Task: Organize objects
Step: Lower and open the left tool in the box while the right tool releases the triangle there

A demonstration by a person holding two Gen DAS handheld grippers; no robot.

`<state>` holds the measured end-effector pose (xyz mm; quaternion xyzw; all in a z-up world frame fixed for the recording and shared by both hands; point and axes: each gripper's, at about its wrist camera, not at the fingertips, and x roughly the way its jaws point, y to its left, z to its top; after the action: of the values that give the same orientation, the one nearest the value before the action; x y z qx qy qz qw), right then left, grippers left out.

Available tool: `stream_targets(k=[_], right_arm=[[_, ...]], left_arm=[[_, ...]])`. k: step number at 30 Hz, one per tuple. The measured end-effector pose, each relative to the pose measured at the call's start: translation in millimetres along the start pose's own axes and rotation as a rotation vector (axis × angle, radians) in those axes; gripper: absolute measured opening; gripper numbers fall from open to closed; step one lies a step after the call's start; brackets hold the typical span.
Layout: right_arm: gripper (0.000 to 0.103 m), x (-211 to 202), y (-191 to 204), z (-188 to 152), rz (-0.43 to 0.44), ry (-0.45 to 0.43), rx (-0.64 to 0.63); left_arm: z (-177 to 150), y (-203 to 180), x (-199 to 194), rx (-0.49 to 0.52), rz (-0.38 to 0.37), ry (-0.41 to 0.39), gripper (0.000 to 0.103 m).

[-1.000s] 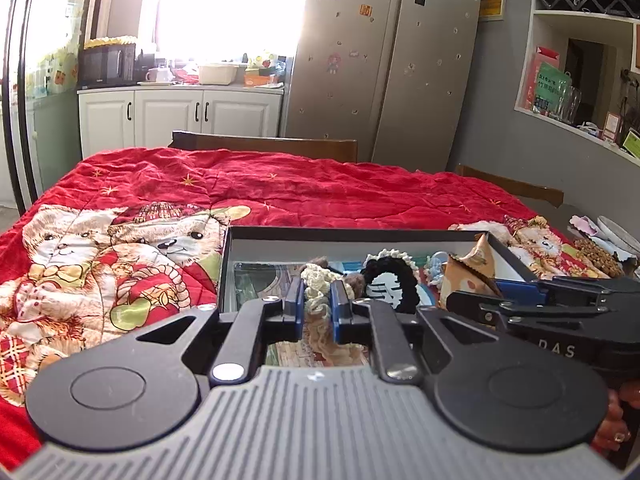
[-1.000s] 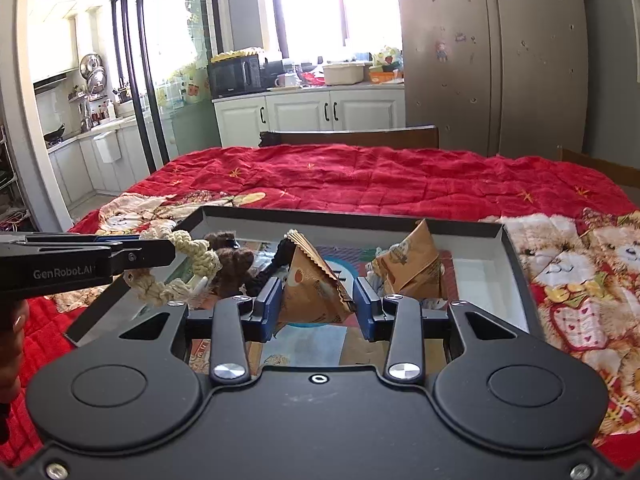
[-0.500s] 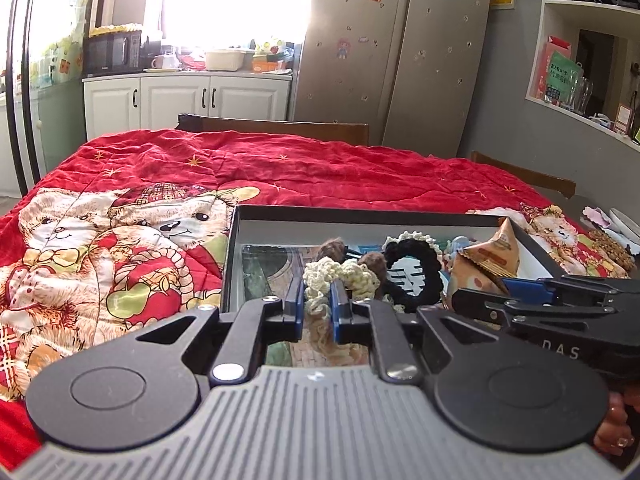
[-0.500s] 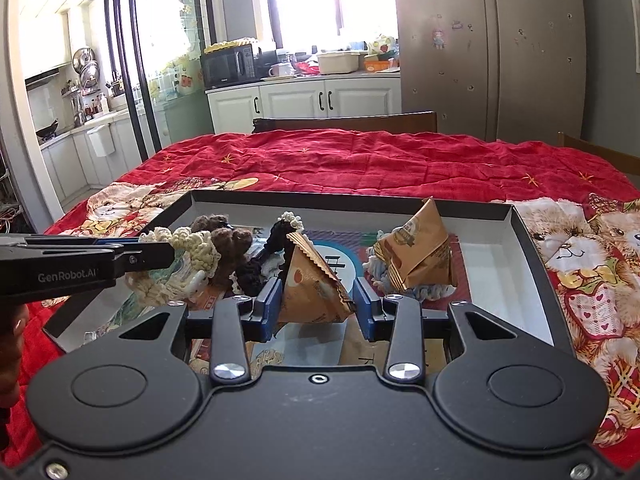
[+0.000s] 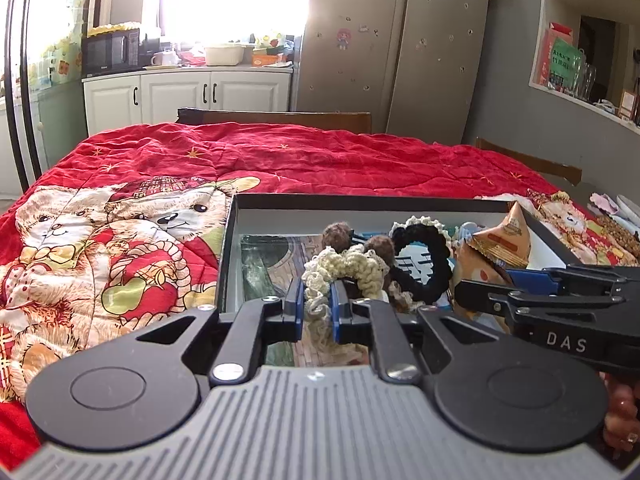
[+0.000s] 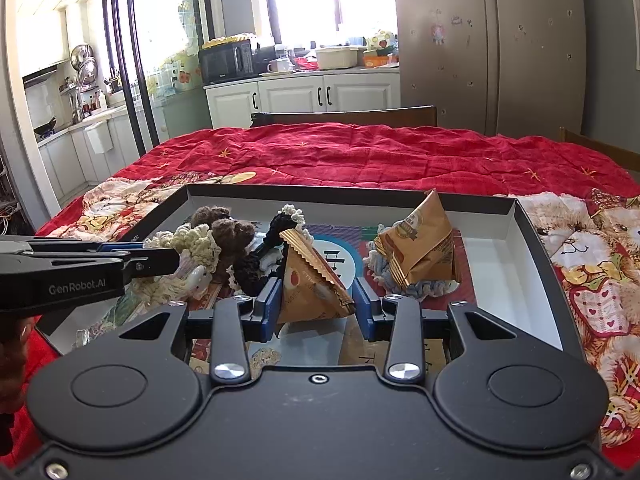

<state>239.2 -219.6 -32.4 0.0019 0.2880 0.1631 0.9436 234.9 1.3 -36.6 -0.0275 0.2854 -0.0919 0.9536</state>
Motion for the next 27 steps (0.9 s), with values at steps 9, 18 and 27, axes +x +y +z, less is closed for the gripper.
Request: stream_targets(k=[9,18,27], right_arm=[[0.037,2.6,-0.3,-0.8,0.002,0.007,0.002],[0.037,2.6,-0.3,-0.8,0.003,0.007,0.002],[0.037,3.4,0.1,-2.2,0.006,0.007,0.000]], left_arm=[[-3.0,-3.7,3.9,0.024,0.003,0.013,0.018],[-4.9,-4.7,6.6,0.035,0.008,0.020,0.018],[-6.2,-6.4,6.3,0.055,0.019,0.015,0.024]])
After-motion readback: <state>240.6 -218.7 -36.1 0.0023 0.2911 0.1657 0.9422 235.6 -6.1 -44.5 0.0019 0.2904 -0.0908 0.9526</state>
